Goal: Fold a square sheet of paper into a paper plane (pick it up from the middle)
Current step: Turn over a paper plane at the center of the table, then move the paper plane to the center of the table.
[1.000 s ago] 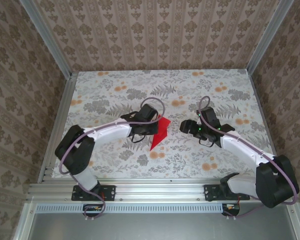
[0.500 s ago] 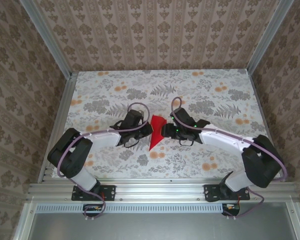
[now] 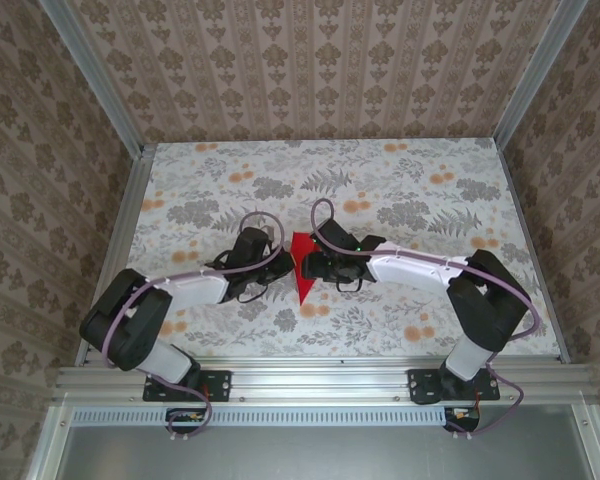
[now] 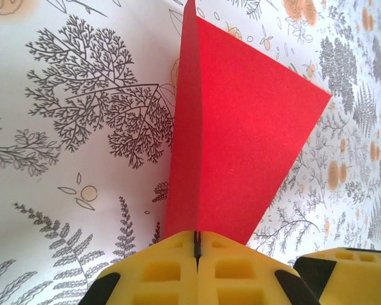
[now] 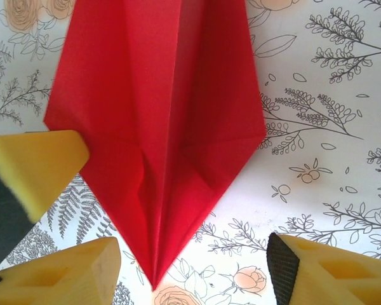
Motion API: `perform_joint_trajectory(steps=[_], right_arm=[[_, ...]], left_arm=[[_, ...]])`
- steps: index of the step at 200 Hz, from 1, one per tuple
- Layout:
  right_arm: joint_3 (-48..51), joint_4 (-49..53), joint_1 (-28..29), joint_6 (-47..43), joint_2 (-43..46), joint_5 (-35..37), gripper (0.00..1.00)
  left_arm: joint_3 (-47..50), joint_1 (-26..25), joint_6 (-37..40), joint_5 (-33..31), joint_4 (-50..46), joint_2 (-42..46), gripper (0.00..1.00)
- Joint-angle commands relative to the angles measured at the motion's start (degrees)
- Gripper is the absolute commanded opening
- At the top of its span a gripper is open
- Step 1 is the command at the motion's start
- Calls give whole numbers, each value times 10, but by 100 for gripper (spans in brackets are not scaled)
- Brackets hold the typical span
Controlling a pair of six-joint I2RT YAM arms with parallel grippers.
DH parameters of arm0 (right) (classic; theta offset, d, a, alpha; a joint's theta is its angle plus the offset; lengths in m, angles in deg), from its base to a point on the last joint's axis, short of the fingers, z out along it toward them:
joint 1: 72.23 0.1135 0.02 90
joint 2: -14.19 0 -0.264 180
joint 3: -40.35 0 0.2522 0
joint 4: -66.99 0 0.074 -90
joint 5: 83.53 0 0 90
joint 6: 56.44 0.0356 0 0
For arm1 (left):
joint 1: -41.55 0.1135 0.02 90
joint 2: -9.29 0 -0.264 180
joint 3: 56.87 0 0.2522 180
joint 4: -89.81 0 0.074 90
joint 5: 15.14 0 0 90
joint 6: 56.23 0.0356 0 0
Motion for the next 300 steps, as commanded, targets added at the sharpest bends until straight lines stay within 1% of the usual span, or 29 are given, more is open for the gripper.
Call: perform_joint_trajectory(steps=[1,22,52,76,109,151,173,192,220,249,281,300], right_arm=[[-34,26,8,-9,-17,12,61],[-41,18,13,-13,-24,4,58],[-49,20,16,-20,-43,-4,58],[-70,36,17,-39,-69,-27,59],[-98,63,26,-57,-91,-26,53],[-109,76,25,-55,-112,-24,54],[-112,78,27,-55,-118,-25,56],[-118,79,28,-56,-126,-33,55],[-125,73,33,-56,-131,-38,45],[-129,75,36,-50,-137,-37,41],[-142,87,40,-43,-153,-32,30],[-155,100,43,-39,-165,-25,27]], left_arm=[[19,4,-9,5,12,9,3],[29,5,-12,4,15,6,3],[43,11,-17,4,22,4,2],[45,13,-14,11,24,4,2],[45,13,-11,14,26,3,2],[47,13,-9,15,27,3,1],[49,13,-9,15,27,3,1],[49,13,-8,16,27,2,1],[47,13,-8,17,28,3,1],[47,13,-7,18,27,2,1],[46,13,-5,19,26,0,2],[45,13,-4,18,23,0,2]])
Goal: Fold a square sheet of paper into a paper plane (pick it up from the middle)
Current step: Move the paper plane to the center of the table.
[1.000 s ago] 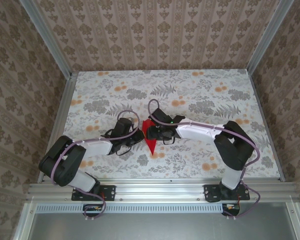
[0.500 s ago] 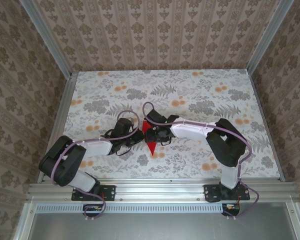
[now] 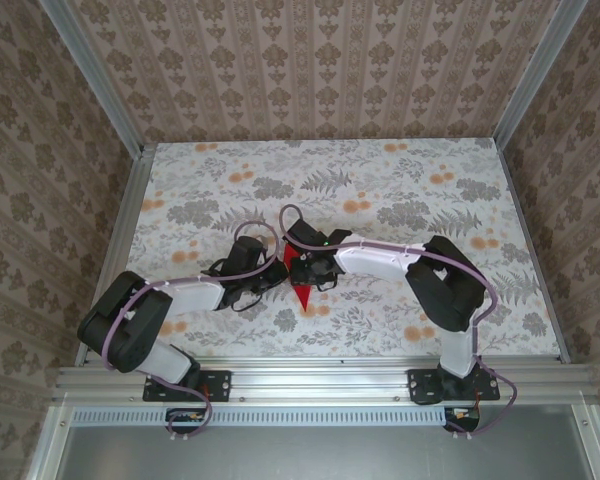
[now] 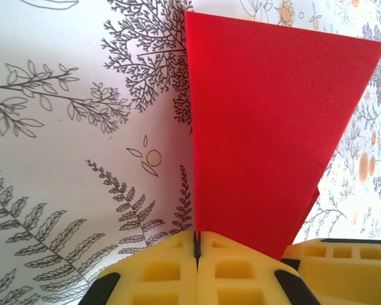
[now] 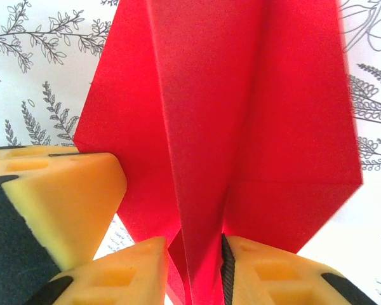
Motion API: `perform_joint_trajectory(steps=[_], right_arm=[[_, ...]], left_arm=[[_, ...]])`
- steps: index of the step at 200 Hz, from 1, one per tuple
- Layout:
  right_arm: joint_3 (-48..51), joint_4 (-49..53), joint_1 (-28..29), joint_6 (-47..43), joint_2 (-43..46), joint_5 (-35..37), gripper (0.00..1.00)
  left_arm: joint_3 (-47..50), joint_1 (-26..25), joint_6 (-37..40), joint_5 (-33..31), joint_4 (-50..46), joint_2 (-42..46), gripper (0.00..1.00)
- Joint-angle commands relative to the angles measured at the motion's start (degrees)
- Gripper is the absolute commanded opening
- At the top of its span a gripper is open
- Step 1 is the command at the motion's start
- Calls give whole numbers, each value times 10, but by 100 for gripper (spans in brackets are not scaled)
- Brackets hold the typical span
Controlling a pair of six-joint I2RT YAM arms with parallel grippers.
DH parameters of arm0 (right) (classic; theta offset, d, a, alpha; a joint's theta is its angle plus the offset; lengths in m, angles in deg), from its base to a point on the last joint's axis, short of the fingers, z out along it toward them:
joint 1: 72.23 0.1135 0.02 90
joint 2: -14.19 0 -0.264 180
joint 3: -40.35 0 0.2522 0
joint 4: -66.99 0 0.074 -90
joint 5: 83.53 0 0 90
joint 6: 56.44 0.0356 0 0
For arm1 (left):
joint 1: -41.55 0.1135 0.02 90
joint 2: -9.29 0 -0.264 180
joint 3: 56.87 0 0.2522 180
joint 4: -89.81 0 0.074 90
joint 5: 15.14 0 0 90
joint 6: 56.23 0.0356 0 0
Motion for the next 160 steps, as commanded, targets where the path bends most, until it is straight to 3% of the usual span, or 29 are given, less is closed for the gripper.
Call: perform_joint_trajectory(steps=[1,68,111,160], right_arm=[[-24,32,8,7,-27,2,27],[-50,86,18,26,-47,54,24],[-55,103,18,25,-42,81,15],[-77,117,18,23,-60,97,16]], left_arm=[[1,1,0,12,12,-3,2],[1,1,1,7,5,2,10],[4,11,12,-16,-50,48,25],[2,56,34,-57,-192,130,45]])
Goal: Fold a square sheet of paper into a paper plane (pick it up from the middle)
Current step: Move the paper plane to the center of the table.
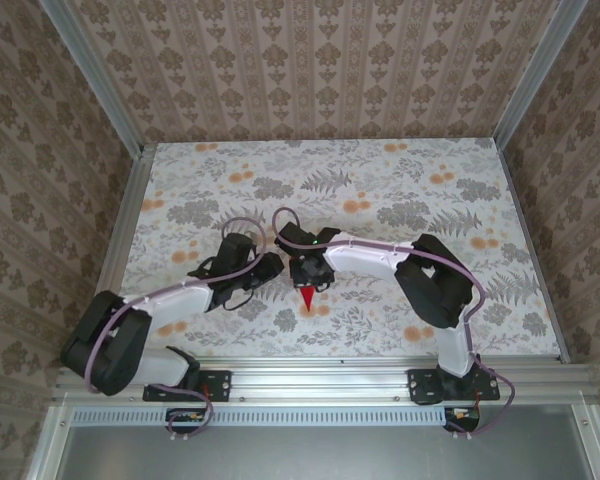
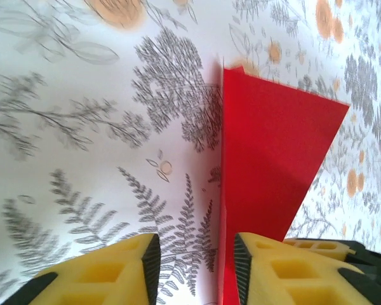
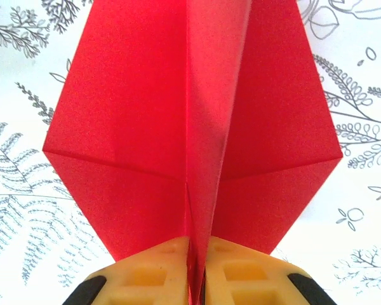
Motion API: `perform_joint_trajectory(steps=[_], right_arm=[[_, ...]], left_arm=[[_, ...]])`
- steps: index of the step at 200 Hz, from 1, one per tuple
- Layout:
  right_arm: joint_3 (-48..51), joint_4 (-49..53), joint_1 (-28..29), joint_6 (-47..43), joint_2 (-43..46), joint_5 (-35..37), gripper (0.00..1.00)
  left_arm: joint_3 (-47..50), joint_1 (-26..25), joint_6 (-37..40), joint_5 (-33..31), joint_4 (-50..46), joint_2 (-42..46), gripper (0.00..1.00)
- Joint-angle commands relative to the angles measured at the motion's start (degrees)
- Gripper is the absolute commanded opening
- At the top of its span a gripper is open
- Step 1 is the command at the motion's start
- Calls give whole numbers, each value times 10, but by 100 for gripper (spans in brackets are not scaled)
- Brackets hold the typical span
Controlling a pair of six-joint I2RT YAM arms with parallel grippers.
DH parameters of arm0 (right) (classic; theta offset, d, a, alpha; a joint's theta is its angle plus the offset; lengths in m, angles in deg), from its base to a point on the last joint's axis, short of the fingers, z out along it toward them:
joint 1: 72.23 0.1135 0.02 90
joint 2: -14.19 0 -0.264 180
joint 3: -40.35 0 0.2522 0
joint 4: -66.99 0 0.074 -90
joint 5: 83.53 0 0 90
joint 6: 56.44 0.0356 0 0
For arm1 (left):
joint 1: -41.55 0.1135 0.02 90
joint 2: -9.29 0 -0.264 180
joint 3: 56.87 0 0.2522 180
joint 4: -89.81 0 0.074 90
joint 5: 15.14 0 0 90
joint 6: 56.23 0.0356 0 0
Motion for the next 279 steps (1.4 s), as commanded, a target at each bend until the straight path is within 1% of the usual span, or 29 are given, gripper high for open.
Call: perform_joint_trajectory(steps=[1,13,25,57,89,122,126,154,180,208,249,267,279], right_arm=[[-25,32,4,5,-22,28,16],[-35,38,4,2,-32,30,19],[-46,45,4,1,-42,33,20],[-53,51,4,3,-51,39,20],[-60,57,4,-2,-57,44,12],[-81,74,1,-26,-47,83,10],[-83,75,-1,-32,-44,88,10],[-106,73,-29,-75,-46,108,10],[-146,96,-62,-96,-83,110,12],[-179,109,-83,-108,-121,107,13],[-202,114,-93,-112,-148,103,14],[-203,113,-94,-110,-153,102,18],[-202,114,-93,-108,-157,100,20]], left_arm=[[1,22,21,-35,-105,36,46],[-1,33,26,-44,-138,50,48],[1,43,29,-48,-162,61,49],[12,60,33,-50,-183,84,51],[17,65,35,-47,-188,89,52],[15,66,41,-49,-200,93,52],[15,80,44,-49,-203,94,53],[7,84,55,-60,-230,103,54],[3,87,61,-67,-244,108,54],[5,89,63,-72,-250,109,55],[6,90,66,-71,-250,107,55],[7,90,66,-70,-249,105,55],[8,91,65,-70,-249,104,55]])
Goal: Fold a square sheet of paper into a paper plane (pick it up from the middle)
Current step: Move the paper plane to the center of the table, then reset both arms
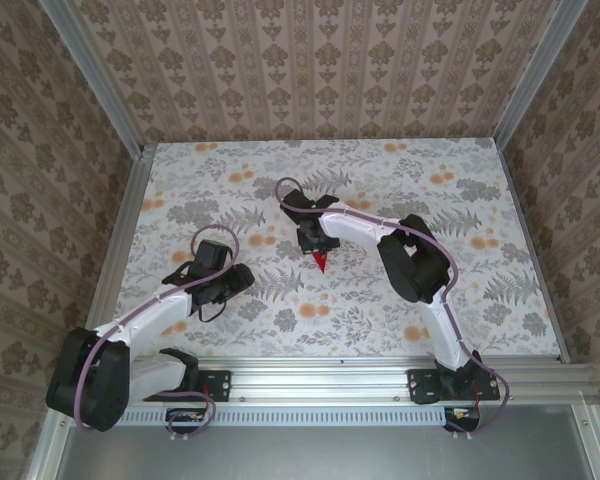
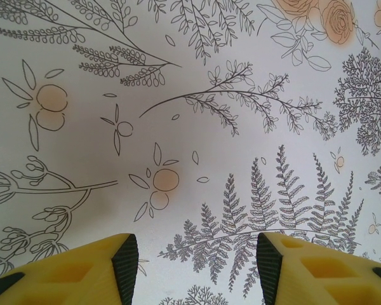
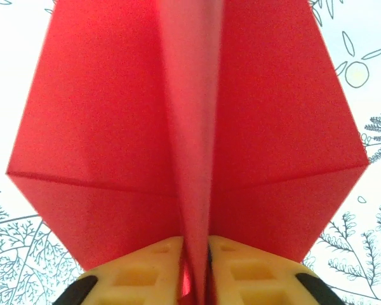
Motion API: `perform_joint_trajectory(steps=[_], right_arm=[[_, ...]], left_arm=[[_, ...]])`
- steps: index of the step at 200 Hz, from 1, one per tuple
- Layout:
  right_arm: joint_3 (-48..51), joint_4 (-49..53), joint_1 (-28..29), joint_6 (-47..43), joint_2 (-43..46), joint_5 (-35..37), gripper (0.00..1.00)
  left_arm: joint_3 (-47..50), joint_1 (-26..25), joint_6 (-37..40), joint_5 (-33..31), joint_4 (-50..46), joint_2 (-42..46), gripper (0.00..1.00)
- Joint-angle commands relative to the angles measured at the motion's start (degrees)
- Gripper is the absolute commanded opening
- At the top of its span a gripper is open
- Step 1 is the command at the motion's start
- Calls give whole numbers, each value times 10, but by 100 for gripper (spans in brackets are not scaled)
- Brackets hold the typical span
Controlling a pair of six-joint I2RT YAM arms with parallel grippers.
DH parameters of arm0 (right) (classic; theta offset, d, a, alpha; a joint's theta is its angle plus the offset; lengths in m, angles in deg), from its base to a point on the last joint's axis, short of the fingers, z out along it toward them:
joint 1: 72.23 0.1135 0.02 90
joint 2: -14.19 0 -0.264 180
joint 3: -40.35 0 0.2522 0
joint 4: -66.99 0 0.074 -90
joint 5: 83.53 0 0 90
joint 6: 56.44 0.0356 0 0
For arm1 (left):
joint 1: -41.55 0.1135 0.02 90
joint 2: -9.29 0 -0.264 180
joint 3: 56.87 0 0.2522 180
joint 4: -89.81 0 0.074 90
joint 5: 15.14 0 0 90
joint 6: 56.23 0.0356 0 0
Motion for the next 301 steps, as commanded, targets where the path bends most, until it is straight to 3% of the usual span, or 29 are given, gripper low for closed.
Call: perform_joint_trajectory(steps=[1,89,112,144,170,193,217,261,301], right_arm=[[-11,29,2,-8,-21,10,20],[-15,39,5,-7,-1,11,21],[-28,52,5,-9,56,31,29],[-21,64,4,-8,148,49,49],[4,63,-1,-11,230,87,63],[81,18,-28,-29,339,140,75],[209,-75,-81,-80,463,174,99],[459,-284,-219,-181,636,210,100],[651,-507,-295,-203,680,239,100]], left_arm=[[-3,7,14,-10,-16,5,55],[-21,9,22,-18,-37,12,56],[-52,11,36,-36,-72,21,56],[-107,20,53,-70,-137,42,59],[-149,38,74,-99,-176,63,68],[-191,61,107,-148,-195,77,79],[-209,83,161,-216,-171,93,97],[-158,119,252,-300,-43,85,100],[-83,150,331,-355,81,45,100]])
